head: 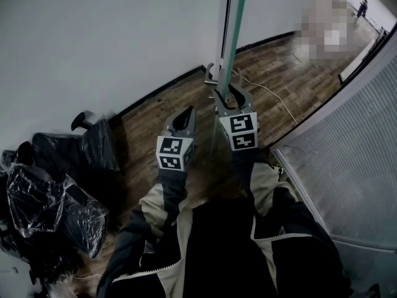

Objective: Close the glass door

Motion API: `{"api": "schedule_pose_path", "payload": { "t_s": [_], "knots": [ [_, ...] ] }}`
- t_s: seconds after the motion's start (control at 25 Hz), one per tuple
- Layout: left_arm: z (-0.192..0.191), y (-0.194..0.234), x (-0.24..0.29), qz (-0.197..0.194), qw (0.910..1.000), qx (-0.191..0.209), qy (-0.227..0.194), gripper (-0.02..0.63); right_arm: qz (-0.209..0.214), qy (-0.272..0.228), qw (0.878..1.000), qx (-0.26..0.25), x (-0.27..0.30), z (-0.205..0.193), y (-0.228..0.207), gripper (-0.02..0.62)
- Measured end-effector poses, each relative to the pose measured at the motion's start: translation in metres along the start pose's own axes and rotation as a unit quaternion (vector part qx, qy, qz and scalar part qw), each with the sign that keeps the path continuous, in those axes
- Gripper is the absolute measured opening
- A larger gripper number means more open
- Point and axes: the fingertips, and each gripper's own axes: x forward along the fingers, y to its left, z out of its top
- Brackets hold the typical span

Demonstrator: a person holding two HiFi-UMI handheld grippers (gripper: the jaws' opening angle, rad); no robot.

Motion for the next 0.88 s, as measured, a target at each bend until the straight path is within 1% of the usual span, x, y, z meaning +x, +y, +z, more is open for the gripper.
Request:
{"api": "schedule_pose_path", "payload": {
  "t_s": [0.28, 0.44, 0.64, 0.88],
  "knots": [
    [0.000, -0.020, 0.015, -0.018, 0.9998, -0.008, 0.008, 0.000, -0.011, -0.001, 1.000, 0.003, -0.016, -0.008, -0.025, 0.161],
    [0.004, -0.043, 0.029, -0.037, 0.9993, 0.002, -0.002, 0.000, -0.027, 0.004, 1.000, 0.006, -0.030, -0.019, -0.047, 0.146],
    [0.008, -0.073, 0.048, -0.062, 0.9981, 0.005, 0.007, 0.000, -0.050, 0.013, 0.999, 0.005, -0.049, -0.029, -0.083, 0.125],
    [0.015, -0.111, 0.073, -0.083, 0.9965, 0.008, -0.003, 0.000, -0.080, 0.022, 0.996, 0.014, -0.075, -0.044, -0.138, 0.098]
  ]
}}
